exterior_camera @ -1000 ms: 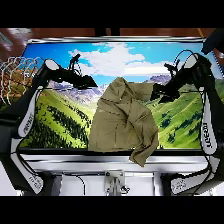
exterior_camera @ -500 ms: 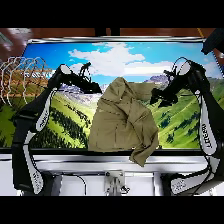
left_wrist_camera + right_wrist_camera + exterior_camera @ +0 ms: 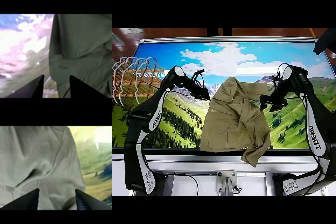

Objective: Fold the shirts.

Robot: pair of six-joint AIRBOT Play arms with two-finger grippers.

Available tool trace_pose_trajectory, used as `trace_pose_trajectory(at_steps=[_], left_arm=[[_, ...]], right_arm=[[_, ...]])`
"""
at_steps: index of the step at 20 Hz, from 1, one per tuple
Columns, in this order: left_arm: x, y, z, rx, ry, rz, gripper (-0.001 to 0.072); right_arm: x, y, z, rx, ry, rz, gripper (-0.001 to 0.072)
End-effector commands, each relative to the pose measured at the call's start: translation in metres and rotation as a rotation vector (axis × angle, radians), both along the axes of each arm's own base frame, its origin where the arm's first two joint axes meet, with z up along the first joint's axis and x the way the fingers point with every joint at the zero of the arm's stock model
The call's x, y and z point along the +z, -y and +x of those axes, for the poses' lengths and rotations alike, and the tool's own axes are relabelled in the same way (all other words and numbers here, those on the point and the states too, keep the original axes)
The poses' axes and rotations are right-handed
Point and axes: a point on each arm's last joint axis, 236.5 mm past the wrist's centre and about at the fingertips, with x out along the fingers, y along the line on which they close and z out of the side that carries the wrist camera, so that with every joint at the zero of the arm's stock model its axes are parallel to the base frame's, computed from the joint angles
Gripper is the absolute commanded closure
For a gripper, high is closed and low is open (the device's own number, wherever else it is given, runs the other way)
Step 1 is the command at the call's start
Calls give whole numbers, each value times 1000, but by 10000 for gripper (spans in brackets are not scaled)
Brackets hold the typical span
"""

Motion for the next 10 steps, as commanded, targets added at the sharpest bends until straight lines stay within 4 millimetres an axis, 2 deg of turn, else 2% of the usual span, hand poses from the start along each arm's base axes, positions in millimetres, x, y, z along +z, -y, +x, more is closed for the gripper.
trace_pose_trajectory(at_steps=[1, 2, 3, 5, 10], left_arm=[[-4, -16, -29, -21, -141, 28, 243], [-3, -9, -36, -28, -168, -1, 209], [-5, -6, -44, -46, -195, 1, 198], [-10, -2, -59, -74, -236, 10, 193], [-12, 16, -71, -103, -251, 22, 205]], right_arm=[[-2, 3, 3, 5, 17, -21, 130], [-4, 3, 4, 2, 13, -21, 116], [-6, 1, 3, 2, 5, -16, 58], [-13, -4, 2, -3, -16, 6, 56], [-22, -7, 5, -11, -20, 19, 56]])
